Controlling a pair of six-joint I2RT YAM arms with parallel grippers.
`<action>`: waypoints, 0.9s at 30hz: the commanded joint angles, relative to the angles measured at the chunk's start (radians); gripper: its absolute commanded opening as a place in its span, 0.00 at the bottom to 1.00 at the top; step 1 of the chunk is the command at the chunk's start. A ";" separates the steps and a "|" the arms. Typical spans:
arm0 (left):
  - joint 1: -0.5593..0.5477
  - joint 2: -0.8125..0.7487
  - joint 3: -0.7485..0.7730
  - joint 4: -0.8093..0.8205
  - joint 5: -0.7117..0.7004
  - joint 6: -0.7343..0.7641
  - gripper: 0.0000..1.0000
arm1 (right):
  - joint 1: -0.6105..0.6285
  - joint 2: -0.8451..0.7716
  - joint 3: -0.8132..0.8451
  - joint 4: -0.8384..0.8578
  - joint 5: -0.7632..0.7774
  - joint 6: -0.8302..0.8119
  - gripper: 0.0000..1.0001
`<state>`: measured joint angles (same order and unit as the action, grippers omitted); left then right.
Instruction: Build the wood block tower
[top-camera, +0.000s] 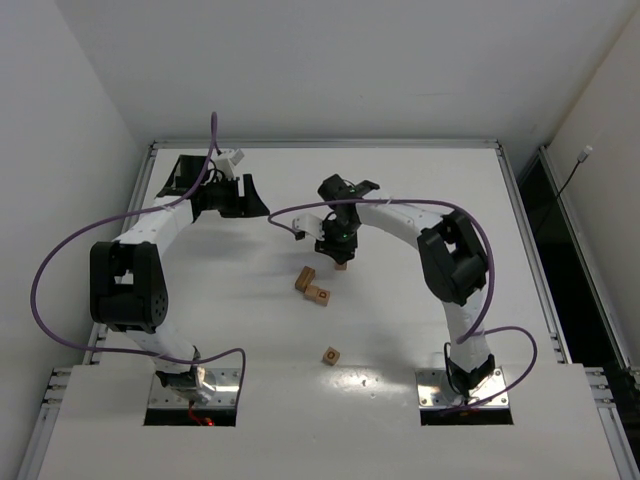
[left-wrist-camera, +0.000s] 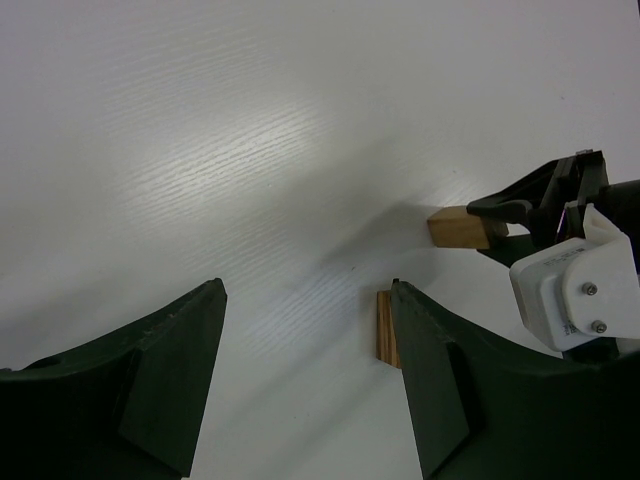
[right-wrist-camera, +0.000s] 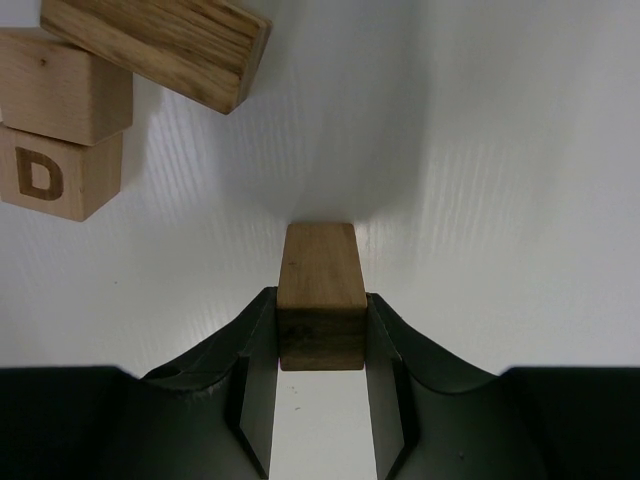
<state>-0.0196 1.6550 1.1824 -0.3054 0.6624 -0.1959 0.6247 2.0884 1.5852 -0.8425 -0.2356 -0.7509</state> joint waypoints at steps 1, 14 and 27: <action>0.009 -0.001 0.028 0.023 0.020 -0.007 0.63 | 0.010 -0.062 -0.005 0.017 -0.004 0.021 0.19; 0.009 -0.001 0.028 0.023 0.011 -0.007 0.63 | 0.010 -0.071 -0.025 0.046 0.005 0.050 0.38; 0.009 -0.001 0.028 0.014 -0.012 -0.007 0.63 | 0.020 -0.094 -0.025 0.046 0.005 0.059 0.55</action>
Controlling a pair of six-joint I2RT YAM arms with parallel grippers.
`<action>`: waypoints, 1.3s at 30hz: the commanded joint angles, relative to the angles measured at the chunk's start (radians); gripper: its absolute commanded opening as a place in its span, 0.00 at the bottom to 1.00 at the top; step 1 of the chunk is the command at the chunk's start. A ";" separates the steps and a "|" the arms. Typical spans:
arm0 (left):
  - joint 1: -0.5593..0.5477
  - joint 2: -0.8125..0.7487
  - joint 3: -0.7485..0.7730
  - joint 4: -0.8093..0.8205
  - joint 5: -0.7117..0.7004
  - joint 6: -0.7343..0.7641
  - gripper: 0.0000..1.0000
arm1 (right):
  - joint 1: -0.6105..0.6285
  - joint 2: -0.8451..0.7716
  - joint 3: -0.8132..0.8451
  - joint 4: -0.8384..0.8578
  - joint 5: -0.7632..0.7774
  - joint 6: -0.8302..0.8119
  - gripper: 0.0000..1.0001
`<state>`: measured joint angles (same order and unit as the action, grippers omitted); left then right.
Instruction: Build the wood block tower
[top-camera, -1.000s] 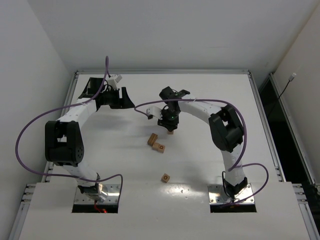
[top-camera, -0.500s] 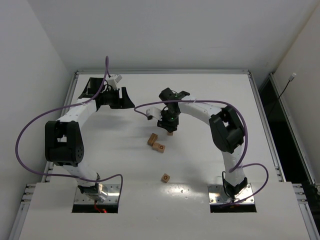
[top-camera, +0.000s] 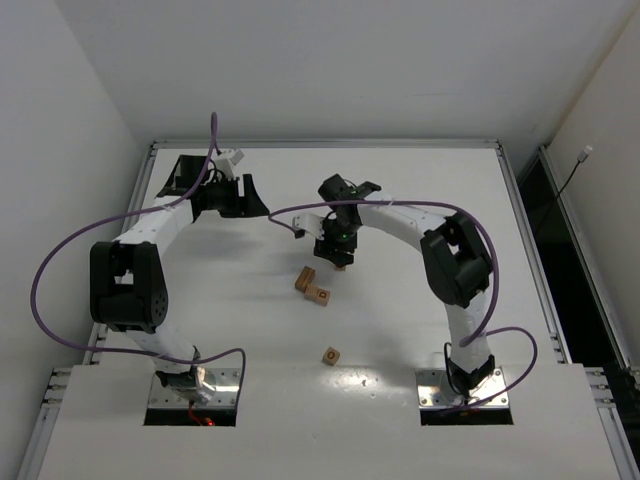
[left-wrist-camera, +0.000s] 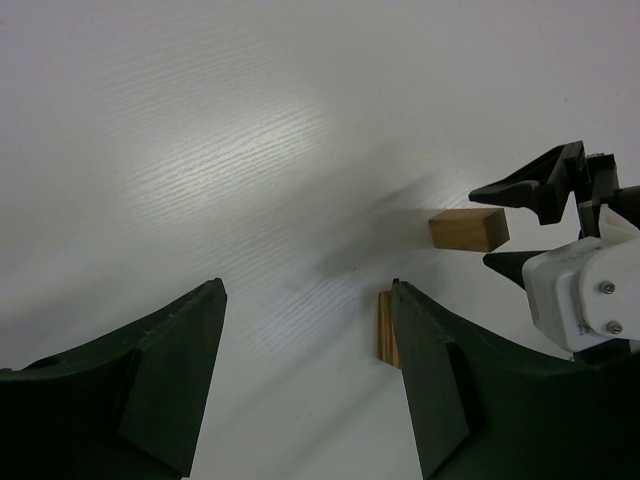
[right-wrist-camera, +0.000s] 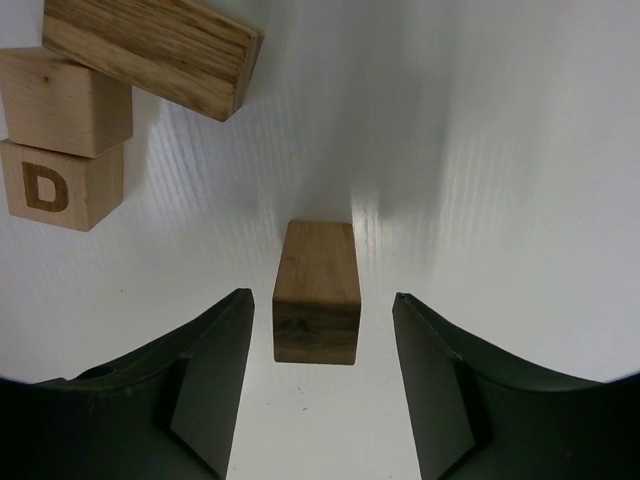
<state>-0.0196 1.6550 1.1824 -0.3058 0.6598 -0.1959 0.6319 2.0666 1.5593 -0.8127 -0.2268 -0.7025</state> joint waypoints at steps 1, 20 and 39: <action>0.009 -0.001 0.028 0.014 -0.018 -0.019 0.63 | 0.012 -0.088 -0.008 0.017 -0.003 0.020 0.55; 0.073 -0.376 -0.494 0.387 0.105 -0.333 1.00 | -0.152 -0.605 -0.195 0.236 0.105 0.244 0.74; -0.545 -0.250 -0.359 0.096 -0.667 -0.086 0.74 | -0.423 -0.859 -0.438 0.184 0.210 0.334 0.77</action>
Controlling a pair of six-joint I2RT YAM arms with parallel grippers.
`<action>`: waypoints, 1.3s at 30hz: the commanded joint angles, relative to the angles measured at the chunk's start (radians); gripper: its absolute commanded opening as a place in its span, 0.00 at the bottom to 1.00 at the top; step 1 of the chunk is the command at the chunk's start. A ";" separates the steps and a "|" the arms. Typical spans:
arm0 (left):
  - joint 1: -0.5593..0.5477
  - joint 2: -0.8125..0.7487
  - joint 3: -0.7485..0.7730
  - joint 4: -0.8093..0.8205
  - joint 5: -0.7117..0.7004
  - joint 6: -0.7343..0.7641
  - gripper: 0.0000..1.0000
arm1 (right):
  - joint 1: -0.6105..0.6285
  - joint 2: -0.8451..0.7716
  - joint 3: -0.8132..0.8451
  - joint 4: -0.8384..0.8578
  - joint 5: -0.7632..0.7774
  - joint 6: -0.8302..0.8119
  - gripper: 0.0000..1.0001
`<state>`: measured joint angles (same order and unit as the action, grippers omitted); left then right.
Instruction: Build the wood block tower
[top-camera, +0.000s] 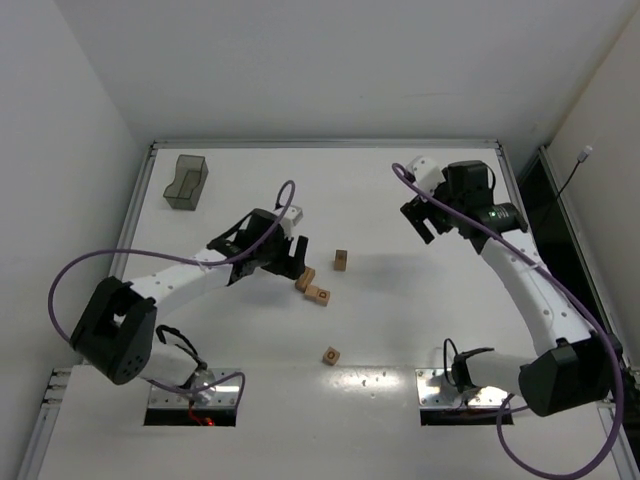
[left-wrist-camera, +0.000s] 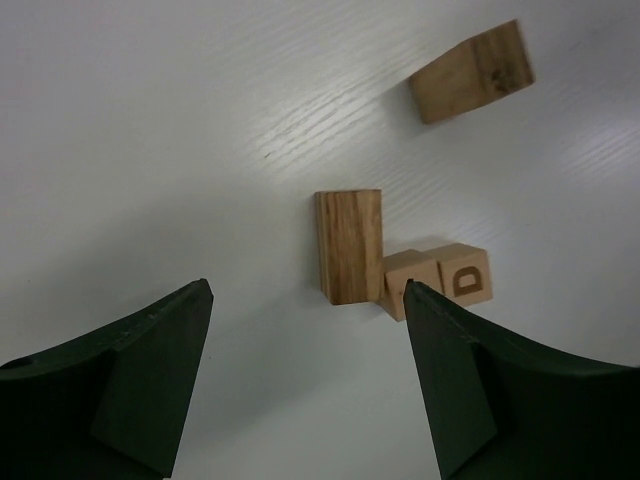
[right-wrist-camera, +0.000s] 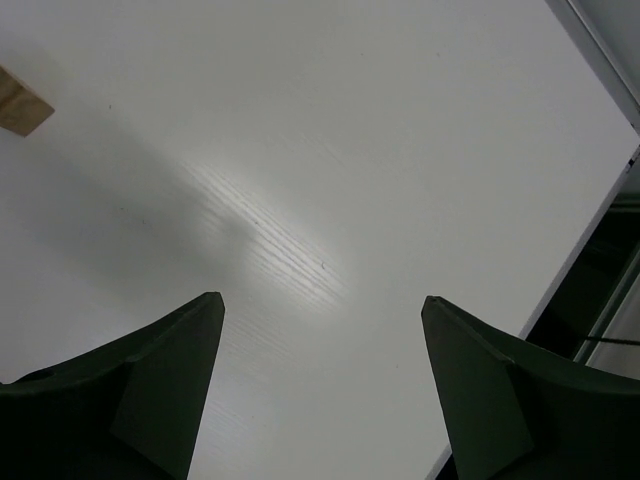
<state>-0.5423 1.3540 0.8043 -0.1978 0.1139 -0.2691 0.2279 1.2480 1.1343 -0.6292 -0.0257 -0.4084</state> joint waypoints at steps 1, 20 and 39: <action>-0.040 0.072 0.036 -0.012 -0.122 -0.022 0.74 | -0.034 -0.050 -0.013 0.000 -0.002 0.049 0.78; -0.145 0.280 0.128 0.000 -0.125 -0.078 0.71 | -0.134 -0.013 -0.024 -0.027 -0.122 0.077 0.78; -0.125 0.133 0.040 0.076 0.059 0.019 0.00 | -0.145 0.076 0.087 -0.144 -0.486 -0.084 0.77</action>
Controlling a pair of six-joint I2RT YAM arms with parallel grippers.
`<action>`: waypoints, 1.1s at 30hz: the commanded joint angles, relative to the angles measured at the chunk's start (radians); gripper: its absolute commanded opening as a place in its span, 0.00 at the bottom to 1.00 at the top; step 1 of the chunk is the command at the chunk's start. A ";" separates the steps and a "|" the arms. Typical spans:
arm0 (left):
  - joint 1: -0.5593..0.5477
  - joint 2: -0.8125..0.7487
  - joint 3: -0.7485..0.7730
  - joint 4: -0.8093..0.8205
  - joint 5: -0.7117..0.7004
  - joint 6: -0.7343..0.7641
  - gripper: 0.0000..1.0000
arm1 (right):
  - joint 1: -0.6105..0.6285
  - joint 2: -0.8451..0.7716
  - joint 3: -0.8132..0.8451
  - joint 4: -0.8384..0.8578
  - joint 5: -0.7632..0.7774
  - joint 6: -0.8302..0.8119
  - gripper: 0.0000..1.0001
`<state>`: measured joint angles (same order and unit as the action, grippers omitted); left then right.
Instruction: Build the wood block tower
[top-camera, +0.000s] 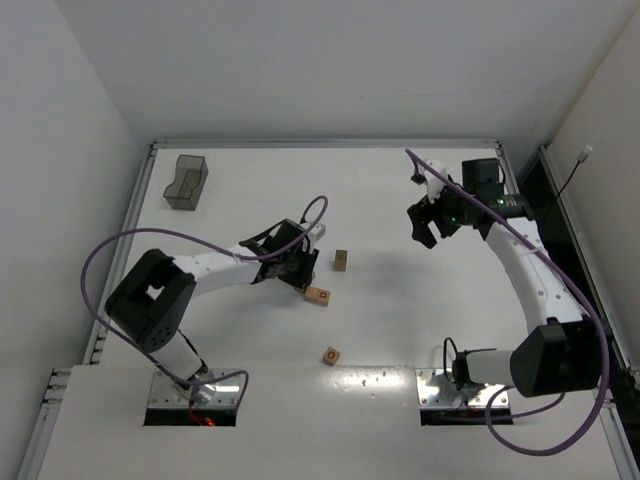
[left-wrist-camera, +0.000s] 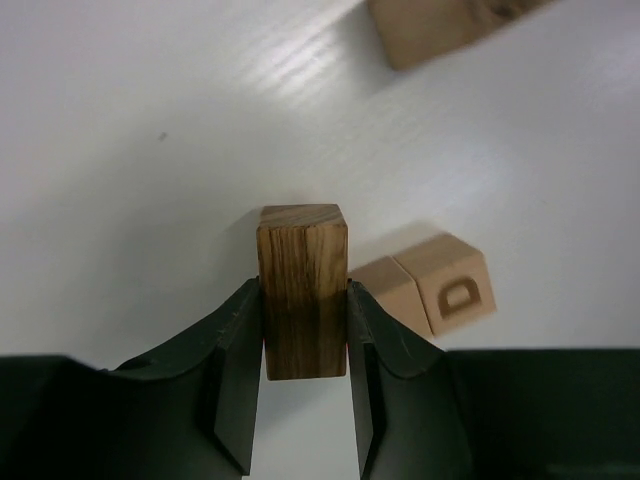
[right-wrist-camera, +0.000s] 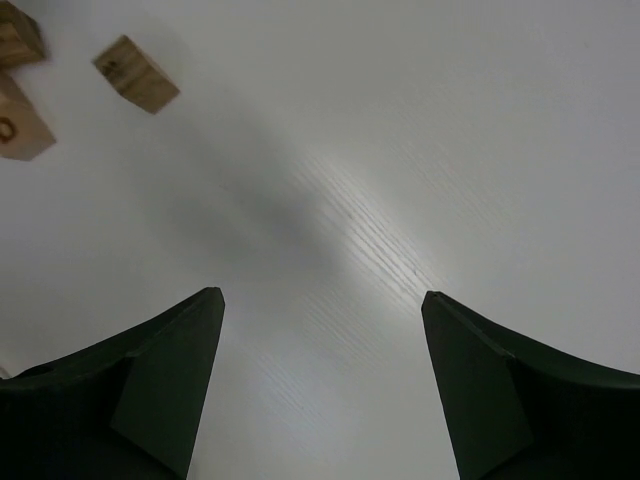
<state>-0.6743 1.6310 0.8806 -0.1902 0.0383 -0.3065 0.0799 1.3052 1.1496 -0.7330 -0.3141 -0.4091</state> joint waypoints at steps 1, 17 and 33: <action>0.007 -0.175 -0.037 0.069 0.182 0.069 0.00 | 0.003 0.028 0.084 -0.052 -0.295 -0.100 0.77; -0.033 -0.602 -0.057 0.026 0.515 0.165 0.00 | 0.066 0.244 0.409 -0.433 -0.842 -0.401 0.72; -0.062 -0.481 0.096 0.107 0.632 0.115 0.00 | 0.213 0.151 0.332 -0.399 -0.951 -0.362 0.71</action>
<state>-0.7254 1.1473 0.8860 -0.1551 0.6193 -0.1730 0.2729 1.4799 1.4937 -1.1660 -1.1816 -0.7578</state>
